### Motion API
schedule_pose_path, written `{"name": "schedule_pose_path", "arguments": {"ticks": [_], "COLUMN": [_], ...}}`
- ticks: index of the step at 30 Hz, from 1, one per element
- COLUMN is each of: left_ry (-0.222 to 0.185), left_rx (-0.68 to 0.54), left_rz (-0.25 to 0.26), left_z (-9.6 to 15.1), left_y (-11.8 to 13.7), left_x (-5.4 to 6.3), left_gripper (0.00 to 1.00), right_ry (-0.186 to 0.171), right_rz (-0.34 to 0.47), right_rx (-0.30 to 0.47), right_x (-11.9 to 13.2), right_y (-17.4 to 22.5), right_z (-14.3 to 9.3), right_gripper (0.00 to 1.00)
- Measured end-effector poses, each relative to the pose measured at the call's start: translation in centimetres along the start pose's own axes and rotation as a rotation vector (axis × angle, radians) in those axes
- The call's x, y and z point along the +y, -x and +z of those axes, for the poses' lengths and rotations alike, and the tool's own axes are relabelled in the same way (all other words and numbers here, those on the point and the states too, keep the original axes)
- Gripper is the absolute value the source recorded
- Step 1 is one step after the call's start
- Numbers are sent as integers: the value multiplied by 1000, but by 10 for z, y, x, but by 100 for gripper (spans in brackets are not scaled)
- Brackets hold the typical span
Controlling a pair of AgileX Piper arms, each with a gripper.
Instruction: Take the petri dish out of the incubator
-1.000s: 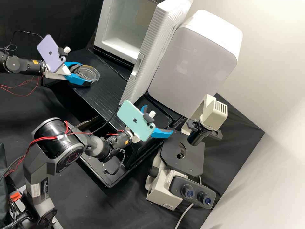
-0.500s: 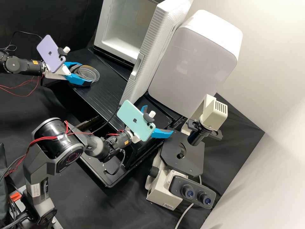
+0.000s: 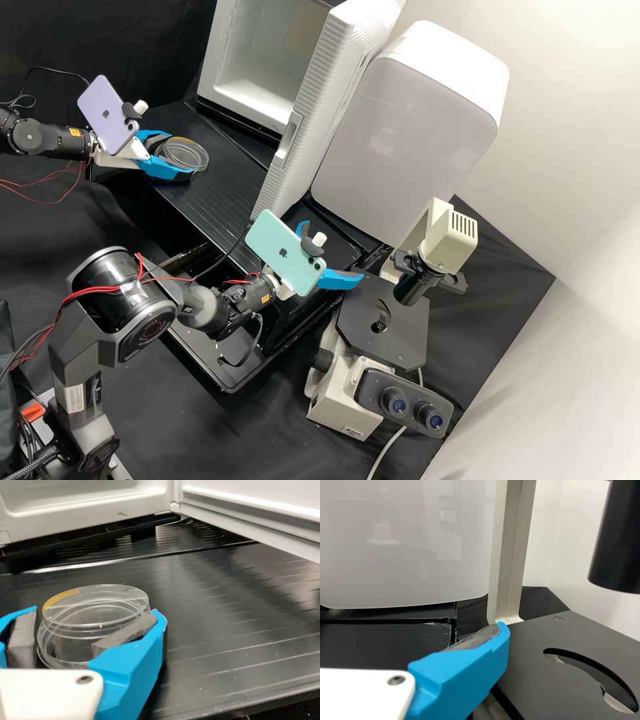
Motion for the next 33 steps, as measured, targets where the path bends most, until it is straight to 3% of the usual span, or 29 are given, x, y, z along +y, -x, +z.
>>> {"name": "schedule_pose_path", "arguments": {"ticks": [33], "left_ry": [-22], "left_rx": [-20], "left_rz": [3], "left_z": [7], "left_y": [2], "left_x": [0], "left_gripper": [100], "right_ry": [0], "right_rz": [0], "right_rx": [0], "right_x": [0], "right_y": [0], "right_z": [0], "right_gripper": [100]}}
